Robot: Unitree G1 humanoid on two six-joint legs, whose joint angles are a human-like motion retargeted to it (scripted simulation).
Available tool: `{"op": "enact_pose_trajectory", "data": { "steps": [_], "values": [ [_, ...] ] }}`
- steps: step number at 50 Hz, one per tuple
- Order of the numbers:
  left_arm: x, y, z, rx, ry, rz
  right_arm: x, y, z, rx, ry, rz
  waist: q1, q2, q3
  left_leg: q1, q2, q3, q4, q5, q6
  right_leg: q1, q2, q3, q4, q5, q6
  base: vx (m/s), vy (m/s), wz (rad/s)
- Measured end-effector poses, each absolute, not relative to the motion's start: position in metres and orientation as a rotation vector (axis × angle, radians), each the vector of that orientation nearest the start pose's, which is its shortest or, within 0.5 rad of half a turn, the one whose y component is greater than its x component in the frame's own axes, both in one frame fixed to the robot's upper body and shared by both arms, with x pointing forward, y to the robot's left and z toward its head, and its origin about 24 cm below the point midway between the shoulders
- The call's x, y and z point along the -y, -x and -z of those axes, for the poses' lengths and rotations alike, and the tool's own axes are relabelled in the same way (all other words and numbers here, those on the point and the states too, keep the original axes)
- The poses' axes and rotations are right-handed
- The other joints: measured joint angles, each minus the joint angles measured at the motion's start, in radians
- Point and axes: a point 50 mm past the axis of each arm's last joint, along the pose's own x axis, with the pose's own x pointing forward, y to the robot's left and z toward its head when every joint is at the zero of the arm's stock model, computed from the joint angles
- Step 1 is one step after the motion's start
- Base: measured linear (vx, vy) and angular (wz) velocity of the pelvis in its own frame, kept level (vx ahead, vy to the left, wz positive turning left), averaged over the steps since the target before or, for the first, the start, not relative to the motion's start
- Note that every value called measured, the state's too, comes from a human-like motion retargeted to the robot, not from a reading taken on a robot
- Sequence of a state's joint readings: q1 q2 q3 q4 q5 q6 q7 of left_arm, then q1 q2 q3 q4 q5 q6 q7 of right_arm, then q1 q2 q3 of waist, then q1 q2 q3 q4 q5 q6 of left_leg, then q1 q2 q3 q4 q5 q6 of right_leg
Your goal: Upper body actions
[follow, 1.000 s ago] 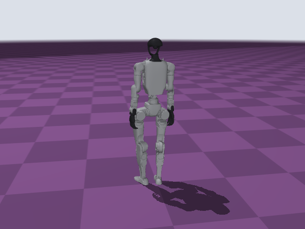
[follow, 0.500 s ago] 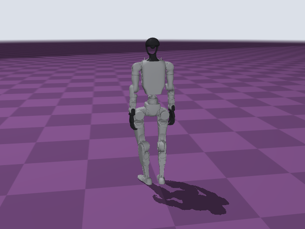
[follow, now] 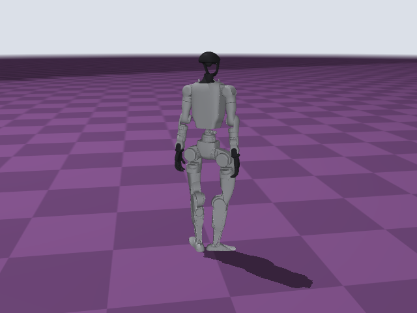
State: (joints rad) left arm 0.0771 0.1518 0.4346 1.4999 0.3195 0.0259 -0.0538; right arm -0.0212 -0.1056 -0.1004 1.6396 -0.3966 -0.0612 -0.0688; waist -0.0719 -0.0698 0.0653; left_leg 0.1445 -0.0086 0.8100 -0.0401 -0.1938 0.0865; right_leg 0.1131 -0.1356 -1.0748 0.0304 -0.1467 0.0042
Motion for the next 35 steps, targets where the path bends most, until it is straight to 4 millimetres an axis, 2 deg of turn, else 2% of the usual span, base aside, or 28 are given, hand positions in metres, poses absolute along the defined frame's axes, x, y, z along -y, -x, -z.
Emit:
{"op": "enact_pose_trajectory", "data": {
  "steps": [3, 8, 10, 15, 21, 25, 29, 32, 35],
  "values": [
    [-0.220, -0.003, 0.176, -1.545, -0.012, -0.201, 0.196, 0.004, 0.177, -1.601, 0.332, -0.085, 0.014, -0.012, -0.012, 0.011, -0.005, 0.031, 0.002, -0.008, -0.023, 0.001, 0.001, -0.031, -0.047, 0.110, -0.007, -0.09, -0.18, -0.94],
    [-0.215, -0.017, 0.177, -1.495, -0.010, -0.198, 0.198, 0.023, 0.176, -1.674, 0.324, -0.056, -0.008, 0.000, -0.032, 0.027, 0.023, 0.043, 0.020, -0.007, -0.061, -0.012, 0.024, 0.030, -0.073, 0.105, -0.024, -0.06, -0.21, -0.34],
    [-0.212, -0.020, 0.177, -1.483, -0.015, -0.211, 0.199, 0.025, 0.175, -1.685, 0.321, -0.049, -0.013, 0.007, -0.037, 0.034, 0.035, 0.053, 0.028, -0.005, -0.076, -0.015, 0.039, 0.055, -0.085, 0.099, -0.030, -0.07, -0.19, -0.32],
    [-0.200, -0.019, 0.179, -1.481, -0.003, -0.175, 0.199, 0.019, 0.176, -1.663, 0.317, -0.050, -0.031, 0.028, -0.066, 0.053, 0.060, 0.081, 0.041, 0.008, -0.113, -0.035, 0.064, 0.115, -0.092, 0.079, -0.045, -0.04, -0.20, -0.47],
    [-0.195, -0.008, 0.180, -1.510, -0.015, -0.156, 0.192, -0.012, 0.179, -1.558, 0.294, -0.083, -0.039, 0.034, -0.070, 0.080, 0.087, 0.087, 0.085, 0.067, -0.119, -0.050, 0.076, 0.219, -0.088, 0.057, -0.066, -0.04, -0.17, -0.79],
    [-0.197, 0.003, 0.180, -1.547, -0.019, -0.170, 0.184, -0.033, 0.180, -1.479, 0.288, -0.133, -0.037, 0.012, -0.067, 0.095, 0.104, 0.110, 0.144, 0.141, -0.096, -0.052, 0.059, 0.271, -0.081, 0.047, -0.075, -0.03, -0.20, -0.90],
    [-0.201, 0.009, 0.179, -1.565, -0.018, -0.196, 0.179, -0.051, 0.179, -1.408, 0.295, -0.181, -0.028, -0.048, -0.044, 0.095, 0.120, 0.084, 0.277, 0.238, -0.003, -0.033, 0.003, 0.322, -0.074, 0.043, -0.079, -0.03, -0.17, -0.99],
    [-0.203, 0.004, 0.179, -1.549, -0.019, -0.205, 0.179, -0.058, 0.178, -1.388, 0.299, -0.185, -0.012, -0.091, -0.023, 0.042, 0.136, -0.011, 0.427, 0.254, 0.089, -0.022, -0.040, 0.362, -0.070, 0.043, -0.079, -0.02, -0.15, -0.84],
    [-0.203, -0.006, 0.179, -1.520, -0.018, -0.202, 0.184, -0.058, 0.178, -1.397, 0.297, -0.163, 0.006, -0.097, -0.007, -0.042, 0.150, -0.152, 0.543, 0.241, 0.058, -0.021, -0.044, 0.391, -0.069, 0.046, -0.084, -0.03, -0.11, -0.69]
  ]
}}
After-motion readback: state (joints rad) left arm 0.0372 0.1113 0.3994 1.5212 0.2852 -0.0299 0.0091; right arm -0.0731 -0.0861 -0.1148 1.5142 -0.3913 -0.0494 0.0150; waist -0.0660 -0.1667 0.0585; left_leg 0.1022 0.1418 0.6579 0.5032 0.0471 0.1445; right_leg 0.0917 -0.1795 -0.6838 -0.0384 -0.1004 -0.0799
